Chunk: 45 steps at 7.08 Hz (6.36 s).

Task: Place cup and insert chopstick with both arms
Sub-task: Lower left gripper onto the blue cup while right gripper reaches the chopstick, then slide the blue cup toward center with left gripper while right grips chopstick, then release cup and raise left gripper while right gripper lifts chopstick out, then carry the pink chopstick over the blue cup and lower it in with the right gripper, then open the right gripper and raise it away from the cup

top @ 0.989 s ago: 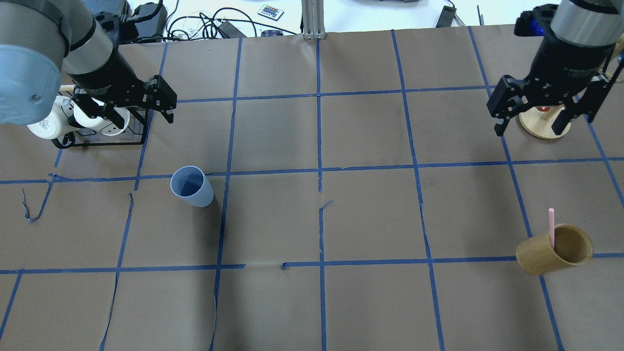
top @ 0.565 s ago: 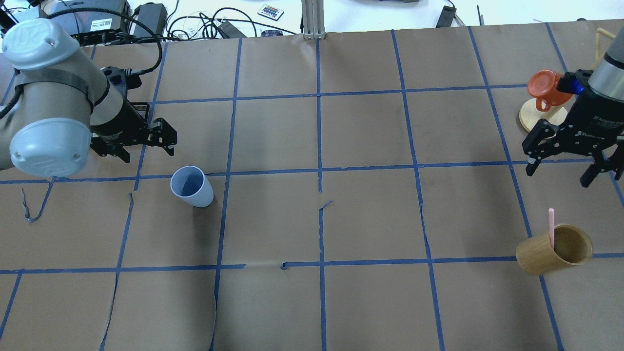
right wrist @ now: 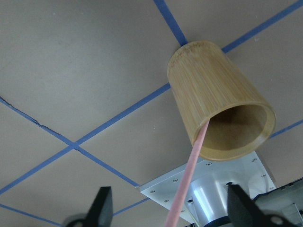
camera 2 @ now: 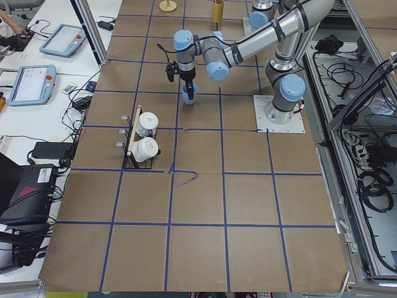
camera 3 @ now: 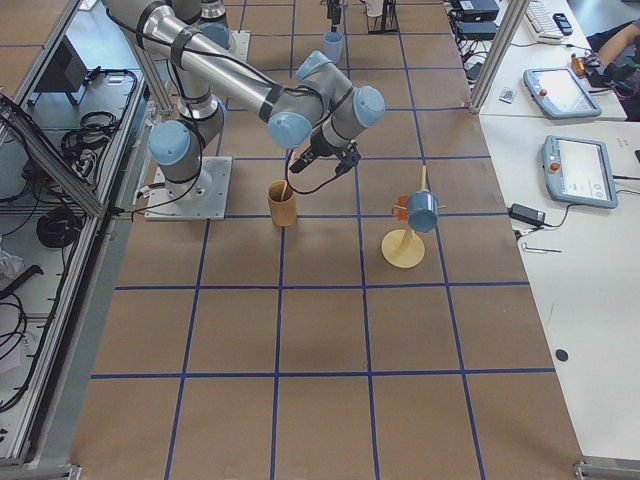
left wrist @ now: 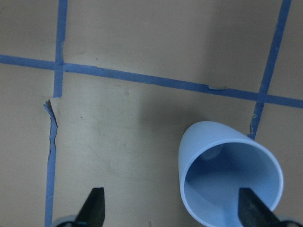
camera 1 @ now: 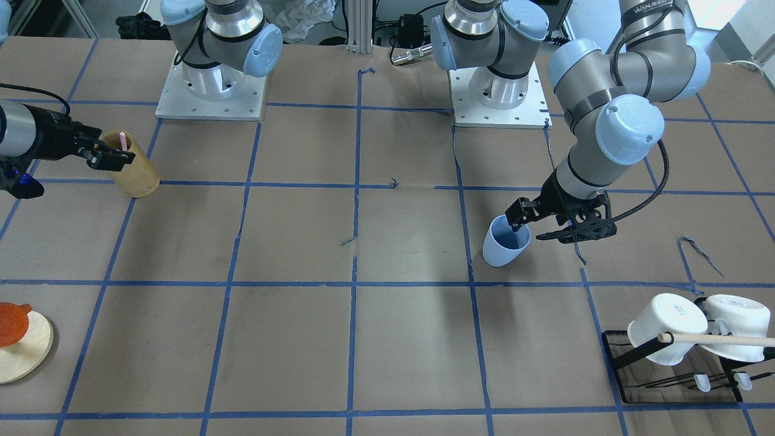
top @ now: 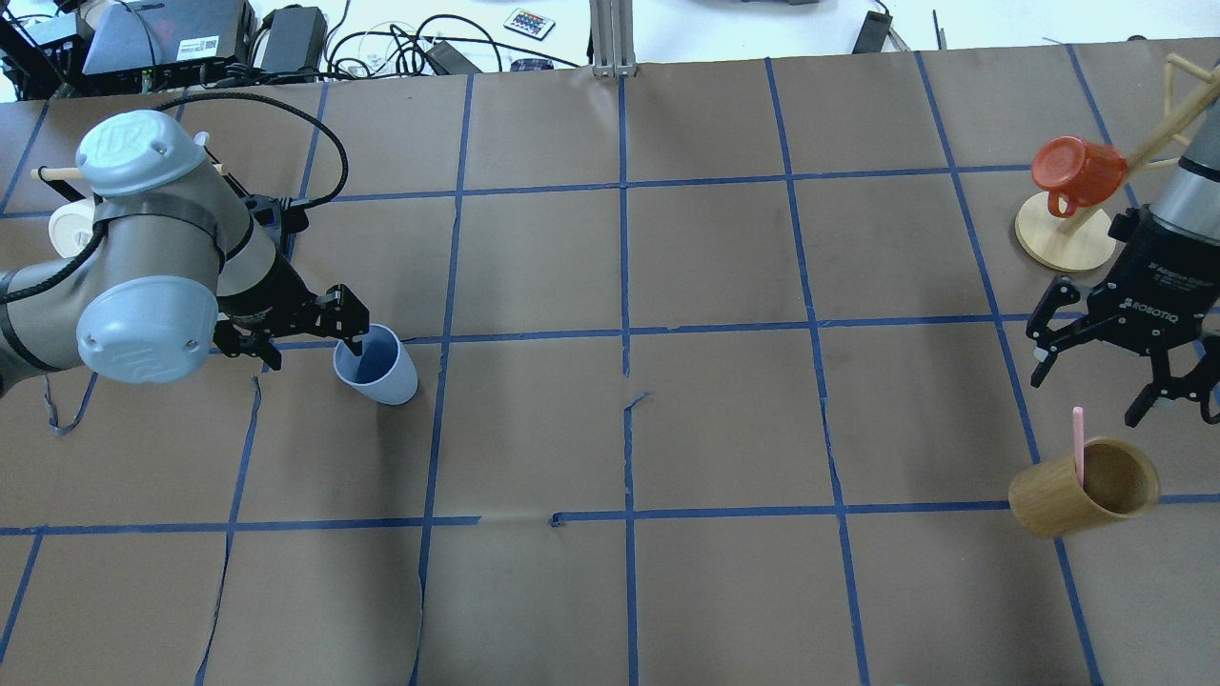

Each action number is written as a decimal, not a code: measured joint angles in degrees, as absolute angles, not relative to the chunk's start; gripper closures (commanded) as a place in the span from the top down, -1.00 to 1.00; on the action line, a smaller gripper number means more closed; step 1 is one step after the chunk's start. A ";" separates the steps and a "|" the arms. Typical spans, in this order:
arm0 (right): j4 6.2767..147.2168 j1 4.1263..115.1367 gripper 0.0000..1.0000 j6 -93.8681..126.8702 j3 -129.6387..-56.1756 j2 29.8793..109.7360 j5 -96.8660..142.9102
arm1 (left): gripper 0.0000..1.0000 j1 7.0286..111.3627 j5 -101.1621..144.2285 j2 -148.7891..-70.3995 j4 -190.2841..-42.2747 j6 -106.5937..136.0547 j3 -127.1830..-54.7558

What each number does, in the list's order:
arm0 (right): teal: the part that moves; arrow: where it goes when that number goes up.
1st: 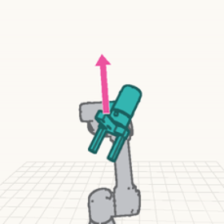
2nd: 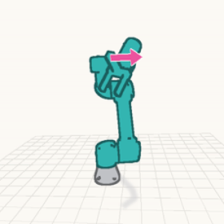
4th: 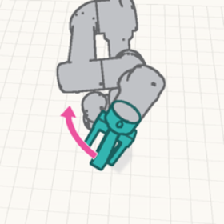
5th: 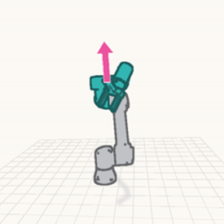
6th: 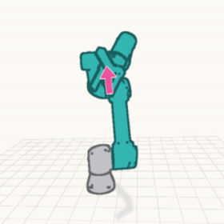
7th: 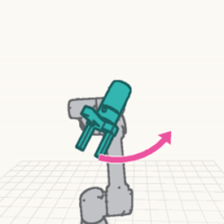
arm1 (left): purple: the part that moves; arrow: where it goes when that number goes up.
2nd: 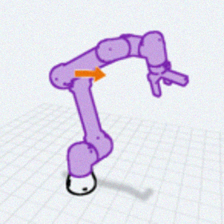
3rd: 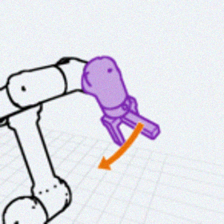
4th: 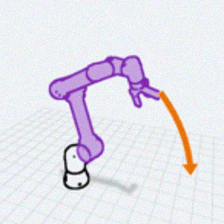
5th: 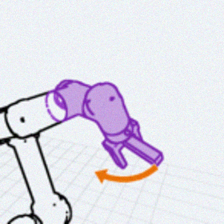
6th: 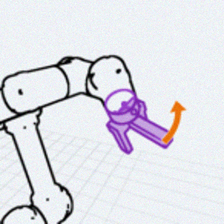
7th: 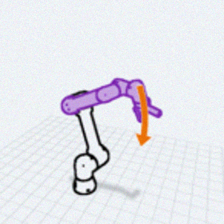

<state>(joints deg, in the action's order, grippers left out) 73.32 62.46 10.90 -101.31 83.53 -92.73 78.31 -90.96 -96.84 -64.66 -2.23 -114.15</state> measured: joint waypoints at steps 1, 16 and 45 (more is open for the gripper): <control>72.02 62.08 0.12 13.20 -101.33 83.51 -92.65 | 0.51 78.31 -90.96 -97.44 -64.26 -2.26 -114.42; 59.57 60.90 -0.92 17.87 -96.04 84.06 -90.93 | -1.00 105.76 -84.39 -107.55 -53.03 37.60 -102.48; 87.27 91.33 1.00 67.18 -81.08 73.76 -40.83 | 1.00 87.71 -89.98 -89.72 -81.21 4.31 -92.28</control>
<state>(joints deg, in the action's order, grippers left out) 87.27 91.33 67.18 -81.08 73.76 -40.83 87.71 -89.98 -89.72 -81.21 4.31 -92.28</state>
